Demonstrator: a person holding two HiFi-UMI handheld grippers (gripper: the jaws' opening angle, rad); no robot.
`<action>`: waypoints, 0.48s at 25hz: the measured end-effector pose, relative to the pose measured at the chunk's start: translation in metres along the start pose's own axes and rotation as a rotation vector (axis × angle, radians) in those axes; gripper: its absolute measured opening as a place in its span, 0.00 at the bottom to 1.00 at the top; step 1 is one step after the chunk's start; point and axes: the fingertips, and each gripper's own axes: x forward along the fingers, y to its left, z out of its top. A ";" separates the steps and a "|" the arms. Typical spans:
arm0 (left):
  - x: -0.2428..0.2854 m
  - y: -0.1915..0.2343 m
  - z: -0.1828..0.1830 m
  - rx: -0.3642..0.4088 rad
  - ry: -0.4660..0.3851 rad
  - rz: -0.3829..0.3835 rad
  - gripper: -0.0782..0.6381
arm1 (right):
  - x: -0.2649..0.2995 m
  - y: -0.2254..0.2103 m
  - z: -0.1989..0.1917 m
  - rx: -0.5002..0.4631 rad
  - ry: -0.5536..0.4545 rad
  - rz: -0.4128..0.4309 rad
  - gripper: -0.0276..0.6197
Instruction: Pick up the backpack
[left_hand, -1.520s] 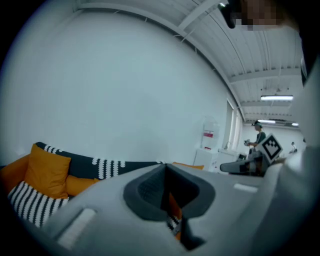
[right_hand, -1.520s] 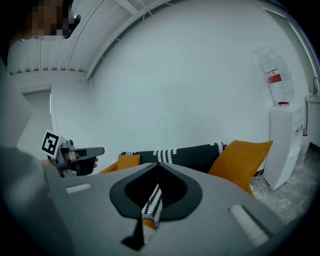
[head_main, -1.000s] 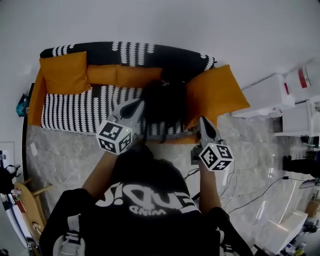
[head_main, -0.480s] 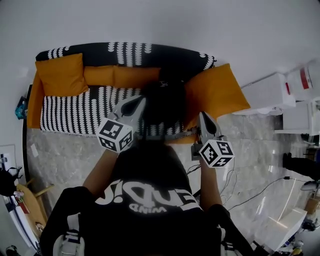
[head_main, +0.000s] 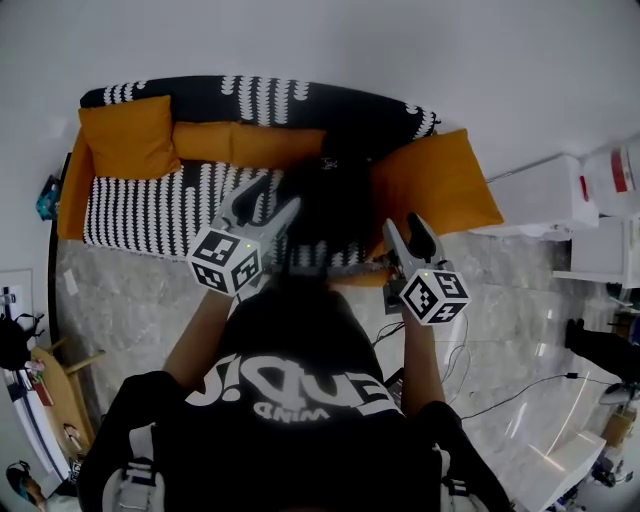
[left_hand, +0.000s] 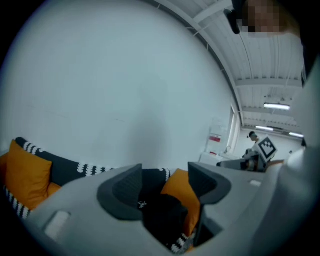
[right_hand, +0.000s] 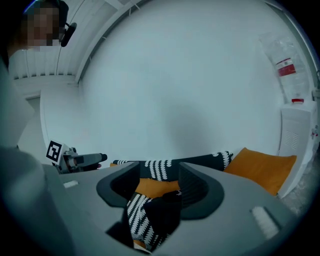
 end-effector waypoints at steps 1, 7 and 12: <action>0.002 0.000 -0.003 0.001 0.007 -0.003 0.53 | 0.002 0.000 -0.002 -0.001 0.005 0.012 0.41; 0.019 0.001 -0.026 0.003 0.079 -0.017 0.58 | 0.015 -0.011 -0.018 -0.016 0.073 0.048 0.47; 0.037 0.008 -0.053 0.003 0.140 -0.017 0.58 | 0.030 -0.039 -0.043 0.002 0.108 0.064 0.47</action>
